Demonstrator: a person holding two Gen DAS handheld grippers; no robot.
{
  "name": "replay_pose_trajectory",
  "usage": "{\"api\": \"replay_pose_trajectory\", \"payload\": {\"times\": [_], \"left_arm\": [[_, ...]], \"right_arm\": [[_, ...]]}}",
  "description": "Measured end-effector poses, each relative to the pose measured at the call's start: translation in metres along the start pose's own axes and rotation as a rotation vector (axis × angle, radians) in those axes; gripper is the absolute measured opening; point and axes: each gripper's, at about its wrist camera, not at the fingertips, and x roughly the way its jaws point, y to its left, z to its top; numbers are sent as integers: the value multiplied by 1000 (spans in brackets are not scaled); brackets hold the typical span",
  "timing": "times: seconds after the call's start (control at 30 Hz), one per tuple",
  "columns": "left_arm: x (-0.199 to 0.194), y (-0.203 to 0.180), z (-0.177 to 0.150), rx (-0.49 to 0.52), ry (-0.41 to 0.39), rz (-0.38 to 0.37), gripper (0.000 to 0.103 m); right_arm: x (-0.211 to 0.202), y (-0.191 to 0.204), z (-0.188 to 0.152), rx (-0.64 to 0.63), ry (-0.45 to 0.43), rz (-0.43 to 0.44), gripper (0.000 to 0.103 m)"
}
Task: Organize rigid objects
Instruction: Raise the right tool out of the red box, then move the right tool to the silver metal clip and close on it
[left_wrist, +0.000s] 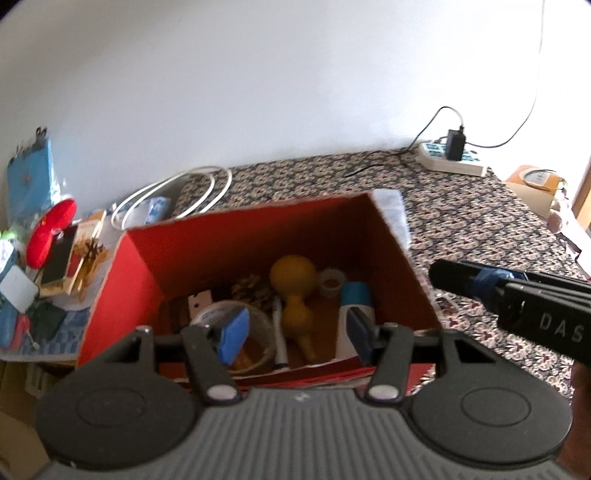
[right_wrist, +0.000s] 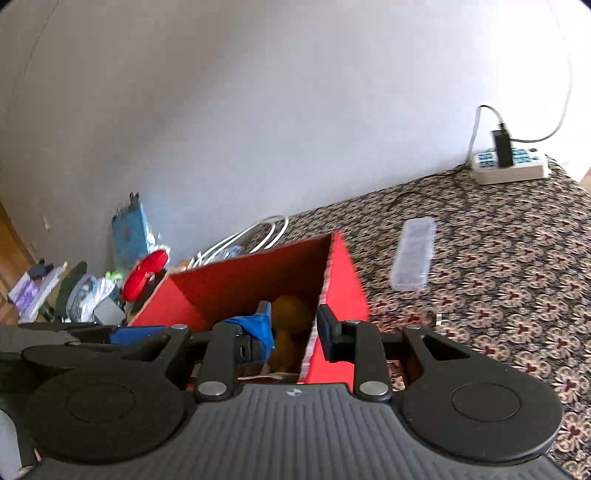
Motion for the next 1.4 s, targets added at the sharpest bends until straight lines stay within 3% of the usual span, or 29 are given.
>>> {"api": "replay_pose_trajectory", "payload": {"times": [0.37,0.77,1.03,1.4], "left_arm": [[-10,-55,10,58,-55,-87,56],[13,-148,7,172,-45,-139,56],[60,-184,-2,142,34,-101,56],[118,-191,-5,59,114,-14,59]], "right_arm": [[-25,-69,-2,142,-13,-76,10],[-31,-151,-9,292,97,-80,9],[-33,-193,-12,338,175,-64,10],[-3,-216,-5,358,274,32,11]]}}
